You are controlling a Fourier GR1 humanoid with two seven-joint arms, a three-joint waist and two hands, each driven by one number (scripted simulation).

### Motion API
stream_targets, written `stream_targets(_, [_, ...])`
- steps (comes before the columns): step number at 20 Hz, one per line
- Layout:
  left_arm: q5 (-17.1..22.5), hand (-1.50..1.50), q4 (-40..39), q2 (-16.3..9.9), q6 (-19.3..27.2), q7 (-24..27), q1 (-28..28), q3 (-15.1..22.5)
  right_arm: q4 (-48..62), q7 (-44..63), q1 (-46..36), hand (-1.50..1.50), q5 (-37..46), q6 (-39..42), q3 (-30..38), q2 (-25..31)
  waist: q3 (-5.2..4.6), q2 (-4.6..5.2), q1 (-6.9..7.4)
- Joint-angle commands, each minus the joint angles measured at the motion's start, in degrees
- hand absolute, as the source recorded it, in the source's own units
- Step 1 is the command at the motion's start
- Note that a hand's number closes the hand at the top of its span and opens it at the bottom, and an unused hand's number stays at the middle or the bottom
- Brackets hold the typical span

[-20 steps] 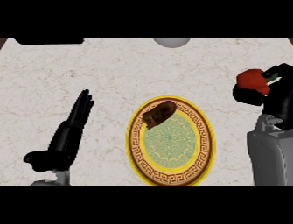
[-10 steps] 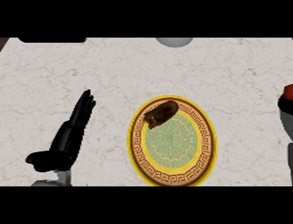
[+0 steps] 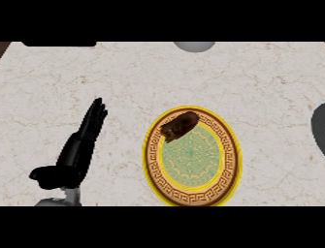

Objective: Pick the bell pepper from the plate and place it in the pan

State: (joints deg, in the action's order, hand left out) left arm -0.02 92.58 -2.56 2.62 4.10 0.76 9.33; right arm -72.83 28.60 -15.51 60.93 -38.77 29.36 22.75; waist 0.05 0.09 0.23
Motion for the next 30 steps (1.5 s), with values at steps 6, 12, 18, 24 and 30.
stream_targets(6, [-0.5,0.00,-2.1,0.5,-0.1,0.4,2.8,-0.6,25.0,-12.8,-7.1,1.50,-16.8,2.9,6.0,9.4,0.13,0.28,0.52])
stream_targets(12, [0.9,0.00,-3.1,-0.7,-2.3,3.1,1.5,-1.5,36.0,-16.7,-11.8,-1.50,-22.0,18.9,5.7,10.1,0.21,0.51,1.70])
stream_targets(18, [0.2,0.00,-1.6,-0.7,-1.1,-1.2,4.3,-2.2,46.9,-32.7,-14.2,-1.50,-27.3,14.9,11.4,14.4,0.20,0.47,1.08])
stream_targets(24, [0.7,0.00,-1.1,-0.6,-1.8,1.5,-0.7,-1.6,42.0,-42.9,-14.3,-1.50,-36.7,10.4,18.6,12.2,0.09,0.03,0.35])
stream_targets(30, [-0.5,0.00,-1.2,0.3,-0.7,1.5,-2.1,-0.9,37.0,-43.9,-10.2,-1.50,-46.6,20.9,23.2,13.2,-0.07,-0.39,-0.81])
